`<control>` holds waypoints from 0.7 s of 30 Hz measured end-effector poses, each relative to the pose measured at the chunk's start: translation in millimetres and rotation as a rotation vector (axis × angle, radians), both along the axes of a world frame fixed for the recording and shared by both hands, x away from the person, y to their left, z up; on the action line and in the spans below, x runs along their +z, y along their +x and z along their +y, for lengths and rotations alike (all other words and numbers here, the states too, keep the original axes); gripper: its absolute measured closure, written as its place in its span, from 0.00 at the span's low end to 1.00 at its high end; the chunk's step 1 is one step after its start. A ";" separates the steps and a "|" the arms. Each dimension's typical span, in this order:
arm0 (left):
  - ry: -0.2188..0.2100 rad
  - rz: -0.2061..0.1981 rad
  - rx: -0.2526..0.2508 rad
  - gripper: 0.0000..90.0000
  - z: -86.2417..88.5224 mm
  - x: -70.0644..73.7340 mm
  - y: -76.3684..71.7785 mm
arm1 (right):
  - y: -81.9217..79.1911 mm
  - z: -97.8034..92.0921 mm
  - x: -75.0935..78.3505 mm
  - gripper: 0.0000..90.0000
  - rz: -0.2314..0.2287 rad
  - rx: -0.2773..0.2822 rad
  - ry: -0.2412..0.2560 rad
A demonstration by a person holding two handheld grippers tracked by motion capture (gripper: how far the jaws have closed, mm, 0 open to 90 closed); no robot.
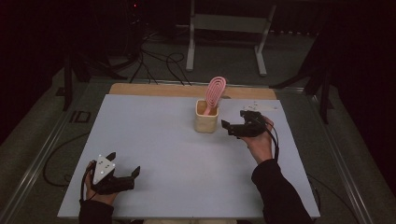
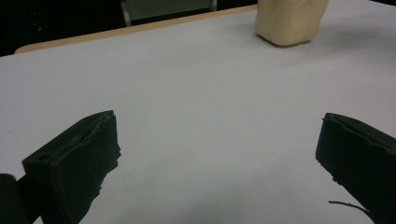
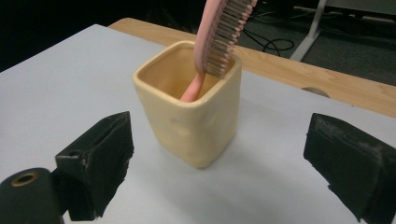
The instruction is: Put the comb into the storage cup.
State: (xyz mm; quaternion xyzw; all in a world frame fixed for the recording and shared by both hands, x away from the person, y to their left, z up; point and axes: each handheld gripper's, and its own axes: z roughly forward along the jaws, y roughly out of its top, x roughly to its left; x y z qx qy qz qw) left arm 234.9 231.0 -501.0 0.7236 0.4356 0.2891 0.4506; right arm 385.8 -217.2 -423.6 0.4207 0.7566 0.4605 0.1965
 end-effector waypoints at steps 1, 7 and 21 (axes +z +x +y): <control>0.001 0.000 -0.001 0.00 -0.2 -0.1 0.0 | -4.5 -1.9 -0.8 0.09 -0.008 0.003 -0.005; 0.004 0.001 -0.001 0.00 -1.2 -0.1 -0.3 | -15.1 -6.0 -5.2 0.09 -0.028 0.005 -0.013; -0.004 -0.007 0.004 0.00 0.0 0.8 -1.0 | -48.8 -8.1 -10.1 0.09 -0.085 0.031 -0.038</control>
